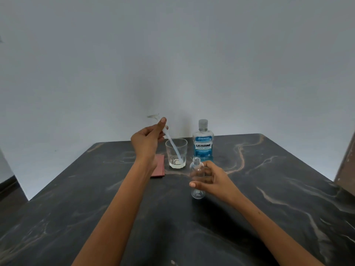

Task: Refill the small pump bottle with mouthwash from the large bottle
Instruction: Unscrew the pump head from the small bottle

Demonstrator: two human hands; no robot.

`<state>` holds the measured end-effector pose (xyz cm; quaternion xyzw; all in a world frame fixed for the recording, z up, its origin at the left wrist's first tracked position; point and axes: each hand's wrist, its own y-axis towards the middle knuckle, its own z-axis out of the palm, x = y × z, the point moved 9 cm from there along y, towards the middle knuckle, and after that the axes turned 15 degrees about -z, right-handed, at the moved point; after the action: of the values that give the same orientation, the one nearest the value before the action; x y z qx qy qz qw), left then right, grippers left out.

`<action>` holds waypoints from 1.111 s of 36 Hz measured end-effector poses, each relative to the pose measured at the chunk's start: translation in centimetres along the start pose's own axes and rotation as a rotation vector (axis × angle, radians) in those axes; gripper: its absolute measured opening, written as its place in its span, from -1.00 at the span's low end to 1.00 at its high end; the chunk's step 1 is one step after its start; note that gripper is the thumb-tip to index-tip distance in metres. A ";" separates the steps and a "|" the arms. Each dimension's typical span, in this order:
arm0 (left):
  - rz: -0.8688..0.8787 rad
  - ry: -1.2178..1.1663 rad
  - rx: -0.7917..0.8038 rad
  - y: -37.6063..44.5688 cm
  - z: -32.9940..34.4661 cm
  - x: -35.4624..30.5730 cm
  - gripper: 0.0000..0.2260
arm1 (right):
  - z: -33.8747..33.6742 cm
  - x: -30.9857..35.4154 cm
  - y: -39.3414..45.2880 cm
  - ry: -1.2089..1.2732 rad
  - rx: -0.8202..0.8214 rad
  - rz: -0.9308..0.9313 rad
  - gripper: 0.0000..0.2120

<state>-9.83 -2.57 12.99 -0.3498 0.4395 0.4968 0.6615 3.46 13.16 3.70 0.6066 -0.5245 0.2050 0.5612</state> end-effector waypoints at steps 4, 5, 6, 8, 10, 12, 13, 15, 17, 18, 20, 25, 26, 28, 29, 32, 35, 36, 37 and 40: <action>-0.177 0.167 0.025 0.8 -2.4 4.1 -0.71 | 0.2 0.1 0.1 -0.019 -0.006 -0.027 -0.53; -0.223 0.221 0.024 0.9 -3.0 5.1 -0.66 | 0.2 0.2 0.1 -0.037 -0.007 -0.035 -0.51; -0.267 0.264 0.025 0.9 -3.5 6.2 -0.62 | 0.3 0.2 0.1 -0.055 -0.008 -0.042 -0.48; -0.332 0.327 0.034 0.7 -4.1 7.9 -0.65 | 0.5 0.3 0.3 -0.086 -0.008 -0.056 -0.44; -0.353 0.428 0.020 0.5 -4.6 9.0 -0.76 | 0.6 0.2 0.4 -0.108 -0.010 -0.064 -0.46; -0.345 0.521 0.016 0.4 -4.9 9.6 -0.83 | 0.7 0.1 0.5 -0.116 -0.016 -0.066 -0.49; -0.343 0.549 0.020 0.4 -5.0 9.9 -0.83 | 0.8 0.0 0.5 -0.119 -0.017 -0.067 -0.49; -0.339 0.576 0.042 0.5 -5.1 10.3 -0.83 | 1.0 -0.1 0.5 -0.126 -0.020 -0.071 -0.49; -0.329 0.615 0.065 0.6 -5.2 10.6 -0.84 | 1.1 -0.1 0.6 -0.125 -0.038 -0.078 -0.50; -0.314 0.634 0.071 0.6 -5.2 10.7 -0.86 | 1.0 -0.2 0.6 -0.118 -0.052 -0.079 -0.51; -0.260 0.662 0.077 0.8 -5.2 10.6 -0.92 | 1.0 -0.3 0.7 -0.106 -0.068 -0.081 -0.50; -0.132 0.792 0.076 0.7 -4.8 10.6 -0.81 | 1.1 -0.6 0.7 -0.123 -0.071 -0.075 -0.49; -0.111 0.827 0.082 0.6 -4.6 10.6 -0.77 | 1.1 -0.6 0.7 -0.129 -0.074 -0.075 -0.49; -0.087 0.895 0.107 0.2 -4.1 10.8 -0.72 | 1.1 -0.6 0.7 -0.141 -0.078 -0.074 -0.48; -0.081 0.919 0.124 0.0 -3.7 10.9 -0.72 | 1.1 -0.6 0.7 -0.149 -0.078 -0.074 -0.47; -0.060 0.980 0.159 -0.5 -2.7 11.2 -0.72 | 1.1 -0.4 0.6 -0.165 -0.074 -0.075 -0.46; -0.017 1.047 0.155 -0.8 -1.9 11.2 -0.75 | 1.0 -0.4 0.6 -0.171 -0.075 -0.081 -0.46; -0.001 1.062 0.164 -0.9 -1.6 11.2 -0.73 | 0.9 -0.4 0.6 -0.173 -0.076 -0.082 -0.47; 0.008 1.073 0.180 -1.1 -1.3 11.2 -0.71 | 0.9 -0.4 0.6 -0.175 -0.078 -0.084 -0.47; 0.015 1.107 0.225 -1.4 -0.7 11.4 -0.67 | 0.8 -0.3 0.6 -0.178 -0.086 -0.091 -0.48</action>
<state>-7.27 0.42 2.15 -0.4824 0.7736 0.1941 0.3620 2.56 12.63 3.46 0.6211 -0.5525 0.1017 0.5465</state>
